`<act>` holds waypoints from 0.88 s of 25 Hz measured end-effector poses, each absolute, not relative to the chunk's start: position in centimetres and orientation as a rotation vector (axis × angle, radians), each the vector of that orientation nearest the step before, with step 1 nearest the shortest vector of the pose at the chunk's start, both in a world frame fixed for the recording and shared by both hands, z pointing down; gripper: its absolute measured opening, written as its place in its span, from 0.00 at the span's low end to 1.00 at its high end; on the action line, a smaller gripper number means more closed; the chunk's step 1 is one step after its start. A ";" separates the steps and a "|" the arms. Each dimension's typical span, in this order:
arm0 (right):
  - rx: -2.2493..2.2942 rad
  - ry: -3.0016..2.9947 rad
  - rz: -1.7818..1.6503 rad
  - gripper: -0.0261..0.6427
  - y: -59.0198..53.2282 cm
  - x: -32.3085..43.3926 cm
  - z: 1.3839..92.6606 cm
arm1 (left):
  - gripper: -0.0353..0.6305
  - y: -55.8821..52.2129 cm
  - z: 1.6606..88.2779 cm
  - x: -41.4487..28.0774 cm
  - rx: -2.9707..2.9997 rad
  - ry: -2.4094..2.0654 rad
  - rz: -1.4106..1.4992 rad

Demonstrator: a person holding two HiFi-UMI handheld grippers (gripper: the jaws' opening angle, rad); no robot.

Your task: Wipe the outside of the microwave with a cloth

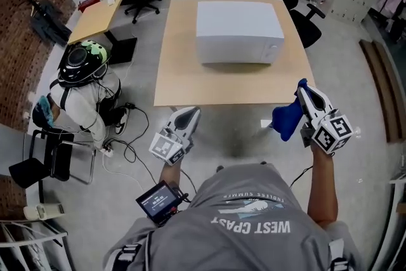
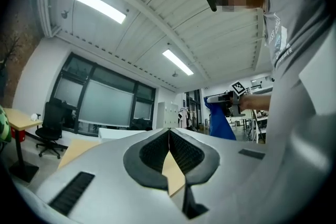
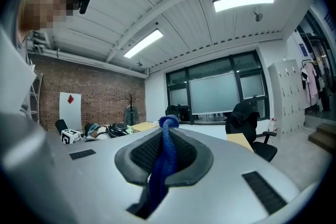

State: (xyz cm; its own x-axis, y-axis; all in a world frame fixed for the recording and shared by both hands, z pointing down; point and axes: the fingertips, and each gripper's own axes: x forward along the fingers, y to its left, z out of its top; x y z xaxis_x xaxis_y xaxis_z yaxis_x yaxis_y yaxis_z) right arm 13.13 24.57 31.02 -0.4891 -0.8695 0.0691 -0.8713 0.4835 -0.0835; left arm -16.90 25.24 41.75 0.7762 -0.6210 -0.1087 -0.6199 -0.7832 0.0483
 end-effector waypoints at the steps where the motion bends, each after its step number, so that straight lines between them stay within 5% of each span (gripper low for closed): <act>1: 1.574 -2.696 0.156 0.09 23.7 12.6 30.7 | 0.09 24.8 41.8 -17.7 2.942 -1.047 -0.188; 22: 1.445 -2.814 -0.079 0.09 -0.1 10.9 23.3 | 0.09 13.6 42.5 -22.6 2.812 -1.299 -0.111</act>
